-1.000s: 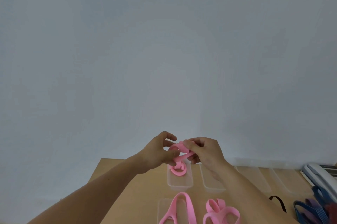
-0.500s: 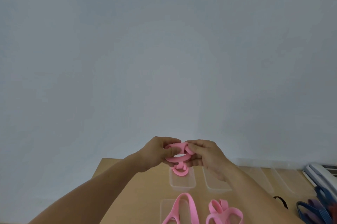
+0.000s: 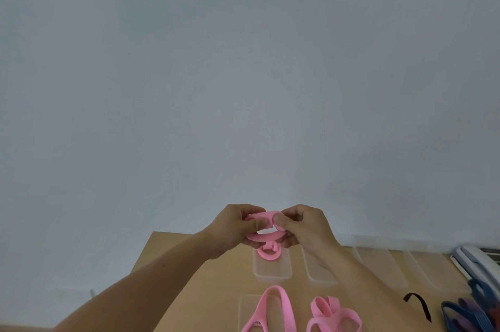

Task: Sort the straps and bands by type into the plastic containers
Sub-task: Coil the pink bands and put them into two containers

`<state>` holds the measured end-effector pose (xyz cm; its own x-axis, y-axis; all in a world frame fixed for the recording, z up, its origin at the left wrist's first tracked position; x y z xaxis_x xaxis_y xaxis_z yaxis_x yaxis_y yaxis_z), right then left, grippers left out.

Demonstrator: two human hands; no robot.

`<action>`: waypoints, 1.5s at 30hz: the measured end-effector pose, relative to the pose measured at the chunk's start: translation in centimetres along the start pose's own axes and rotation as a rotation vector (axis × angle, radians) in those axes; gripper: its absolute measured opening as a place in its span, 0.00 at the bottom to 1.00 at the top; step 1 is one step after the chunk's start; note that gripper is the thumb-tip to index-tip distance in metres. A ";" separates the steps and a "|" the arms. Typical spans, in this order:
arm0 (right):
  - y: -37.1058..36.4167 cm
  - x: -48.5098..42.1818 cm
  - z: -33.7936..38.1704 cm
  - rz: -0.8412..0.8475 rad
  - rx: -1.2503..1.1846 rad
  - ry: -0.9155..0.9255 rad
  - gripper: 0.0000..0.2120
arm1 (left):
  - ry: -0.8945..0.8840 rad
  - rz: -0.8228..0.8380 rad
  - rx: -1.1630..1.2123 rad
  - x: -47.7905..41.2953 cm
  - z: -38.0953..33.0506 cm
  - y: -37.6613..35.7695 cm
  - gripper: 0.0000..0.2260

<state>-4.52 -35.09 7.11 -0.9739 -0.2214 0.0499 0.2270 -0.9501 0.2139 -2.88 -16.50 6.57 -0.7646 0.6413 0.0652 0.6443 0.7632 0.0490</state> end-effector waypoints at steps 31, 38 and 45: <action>0.3 -3.7 -7.9 0.104 0.660 -0.102 0.17 | 0.207 0.090 0.050 -6.0 9.0 1.5 0.08; 2.5 -7.8 -13.8 0.140 0.683 -0.132 0.14 | 0.342 -0.088 -0.239 -10.1 13.3 1.8 0.08; 3.4 -11.4 -18.1 0.284 0.741 -0.129 0.13 | 0.437 -0.025 -0.797 -13.3 16.5 2.6 0.11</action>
<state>7.33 -39.73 -10.38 -0.8815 -0.3629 0.3022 0.4512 -0.4580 0.7660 8.61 -21.72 -10.62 -0.8080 0.4141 0.4191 0.5736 0.3907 0.7199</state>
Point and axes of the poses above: each hand's wrist, its own x-axis away from the middle knuckle, its own y-axis out of the back of the hand, z = x × y, the point moved 2 cm from there along -x, towards the middle knuckle, and after that the axes turned 14 degrees about z, right-handed, at the moved point
